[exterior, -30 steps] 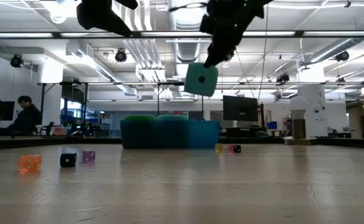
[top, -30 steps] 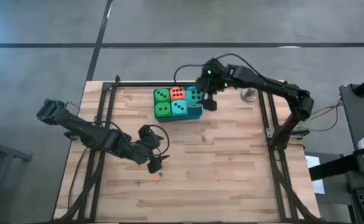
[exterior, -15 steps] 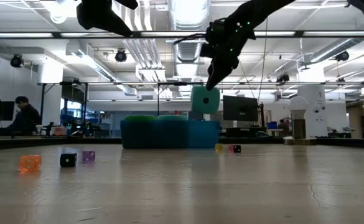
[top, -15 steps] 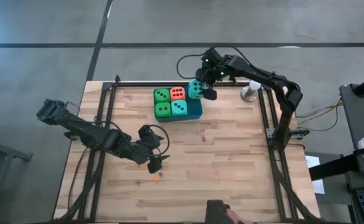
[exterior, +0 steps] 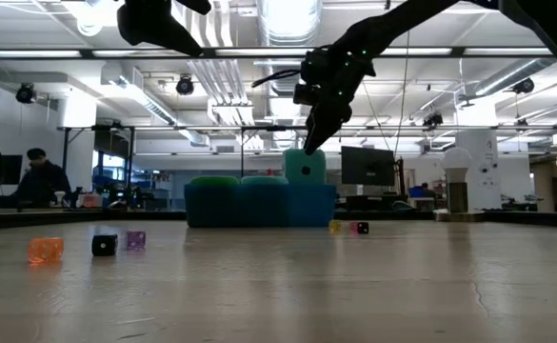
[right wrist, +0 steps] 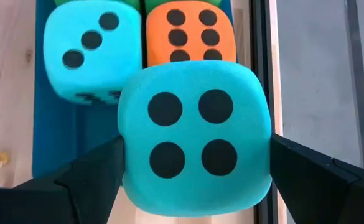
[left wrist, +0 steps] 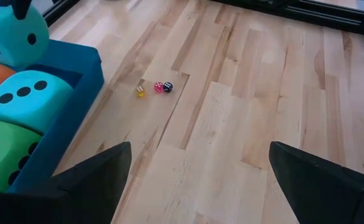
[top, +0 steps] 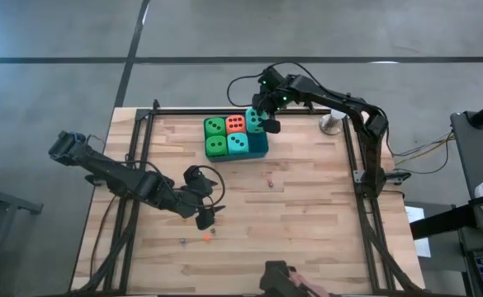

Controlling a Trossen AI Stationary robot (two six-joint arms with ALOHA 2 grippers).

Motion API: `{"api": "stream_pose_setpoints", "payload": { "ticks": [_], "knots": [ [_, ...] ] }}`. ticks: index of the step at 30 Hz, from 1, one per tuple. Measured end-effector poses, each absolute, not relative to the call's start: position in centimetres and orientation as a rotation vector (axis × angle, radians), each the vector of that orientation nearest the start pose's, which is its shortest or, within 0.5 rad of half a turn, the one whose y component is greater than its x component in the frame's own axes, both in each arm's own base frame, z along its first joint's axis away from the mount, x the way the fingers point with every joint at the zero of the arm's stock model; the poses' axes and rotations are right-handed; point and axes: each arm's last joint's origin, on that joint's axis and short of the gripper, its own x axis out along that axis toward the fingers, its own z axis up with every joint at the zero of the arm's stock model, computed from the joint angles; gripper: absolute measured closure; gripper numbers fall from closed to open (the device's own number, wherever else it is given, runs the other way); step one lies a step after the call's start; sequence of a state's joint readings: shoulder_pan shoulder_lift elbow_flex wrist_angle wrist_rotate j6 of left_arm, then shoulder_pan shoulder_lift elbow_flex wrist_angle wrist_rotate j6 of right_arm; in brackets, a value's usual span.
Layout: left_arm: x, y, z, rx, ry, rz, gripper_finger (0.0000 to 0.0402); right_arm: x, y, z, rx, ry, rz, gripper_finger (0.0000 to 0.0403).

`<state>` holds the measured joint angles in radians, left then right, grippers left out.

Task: Pick & Place Dice
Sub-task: Put the blue dice into the blue bin

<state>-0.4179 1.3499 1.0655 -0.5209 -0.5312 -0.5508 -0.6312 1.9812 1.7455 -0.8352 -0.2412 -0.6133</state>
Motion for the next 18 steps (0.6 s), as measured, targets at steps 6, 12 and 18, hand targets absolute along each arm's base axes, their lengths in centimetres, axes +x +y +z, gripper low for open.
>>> {"api": "stream_pose_setpoints", "payload": {
  "ticks": [6,12,18],
  "knots": [
    [26.04,-9.95,28.31,-0.159,0.657,0.297,0.0018,34.87,-24.62,25.63,-0.095,1.037,-0.032,0.0046],
    [26.04,-9.95,28.30,-0.158,0.658,0.297,0.0020,34.93,-24.66,25.63,-0.115,1.032,-0.026,0.0046],
    [26.04,-9.95,28.30,-0.159,0.657,0.297,0.0015,35.02,-24.73,25.64,-0.121,1.022,-0.030,0.0046]
  ]
}}
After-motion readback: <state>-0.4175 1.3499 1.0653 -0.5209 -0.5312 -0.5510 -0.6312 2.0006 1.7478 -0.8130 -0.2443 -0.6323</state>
